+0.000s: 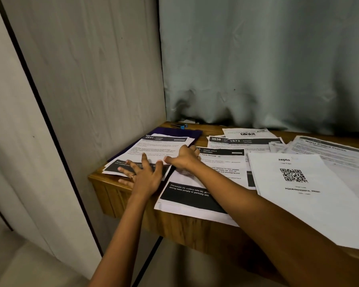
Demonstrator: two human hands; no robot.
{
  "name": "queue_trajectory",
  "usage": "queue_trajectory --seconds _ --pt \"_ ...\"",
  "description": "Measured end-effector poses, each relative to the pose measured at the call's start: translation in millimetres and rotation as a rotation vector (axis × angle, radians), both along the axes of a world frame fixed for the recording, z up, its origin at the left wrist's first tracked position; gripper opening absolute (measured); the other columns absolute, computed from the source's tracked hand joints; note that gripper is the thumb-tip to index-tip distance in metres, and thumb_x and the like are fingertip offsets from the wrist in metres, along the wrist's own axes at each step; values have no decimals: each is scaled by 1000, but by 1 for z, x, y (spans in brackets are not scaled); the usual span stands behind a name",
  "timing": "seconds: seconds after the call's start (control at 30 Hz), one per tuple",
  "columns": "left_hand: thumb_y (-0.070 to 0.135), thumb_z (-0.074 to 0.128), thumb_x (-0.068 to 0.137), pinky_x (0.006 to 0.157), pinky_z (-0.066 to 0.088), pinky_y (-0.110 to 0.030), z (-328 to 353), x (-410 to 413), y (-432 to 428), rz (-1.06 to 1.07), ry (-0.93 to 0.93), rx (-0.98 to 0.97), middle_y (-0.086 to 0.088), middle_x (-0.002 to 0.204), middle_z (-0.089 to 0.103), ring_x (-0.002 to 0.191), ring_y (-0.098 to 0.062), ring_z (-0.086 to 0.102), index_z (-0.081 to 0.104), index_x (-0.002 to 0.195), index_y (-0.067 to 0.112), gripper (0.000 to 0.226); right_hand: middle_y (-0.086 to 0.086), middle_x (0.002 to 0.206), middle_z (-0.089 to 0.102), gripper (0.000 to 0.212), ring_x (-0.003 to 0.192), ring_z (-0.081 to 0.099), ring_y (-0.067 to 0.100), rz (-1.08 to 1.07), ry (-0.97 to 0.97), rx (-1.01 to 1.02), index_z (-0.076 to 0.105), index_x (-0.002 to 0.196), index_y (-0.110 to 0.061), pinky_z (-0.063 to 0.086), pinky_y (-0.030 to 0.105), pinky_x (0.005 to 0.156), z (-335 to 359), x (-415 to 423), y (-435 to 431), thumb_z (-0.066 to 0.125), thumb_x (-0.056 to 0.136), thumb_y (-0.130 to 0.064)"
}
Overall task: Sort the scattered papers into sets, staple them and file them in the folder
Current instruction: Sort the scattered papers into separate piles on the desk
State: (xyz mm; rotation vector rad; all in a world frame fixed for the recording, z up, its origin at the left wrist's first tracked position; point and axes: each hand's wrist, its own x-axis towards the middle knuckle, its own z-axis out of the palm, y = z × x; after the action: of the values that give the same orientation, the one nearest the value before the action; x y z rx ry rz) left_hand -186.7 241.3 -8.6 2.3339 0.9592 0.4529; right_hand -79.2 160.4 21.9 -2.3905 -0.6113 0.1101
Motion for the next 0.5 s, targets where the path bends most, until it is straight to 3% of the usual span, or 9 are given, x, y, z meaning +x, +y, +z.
queue_trajectory --seconds 0.3,0.5 --pt "45 31 101 114 -10 -53 31 11 -82 -214 -207 87 -20 159 -1 144 -38 -18 19 152 18 59 13 134 46 59 130 34 31 -24 -203 127 53 127 -12 36 36 97 25 5 -101 67 82 -47" --pt "45 33 101 116 -5 -49 27 27 -161 -415 -222 95 -15 160 5 146 -33 -15 24 151 15 59 12 129 55 40 124 45 28 -147 -197 130 62 118 -12 42 36 98 17 19 -204 68 85 -33"
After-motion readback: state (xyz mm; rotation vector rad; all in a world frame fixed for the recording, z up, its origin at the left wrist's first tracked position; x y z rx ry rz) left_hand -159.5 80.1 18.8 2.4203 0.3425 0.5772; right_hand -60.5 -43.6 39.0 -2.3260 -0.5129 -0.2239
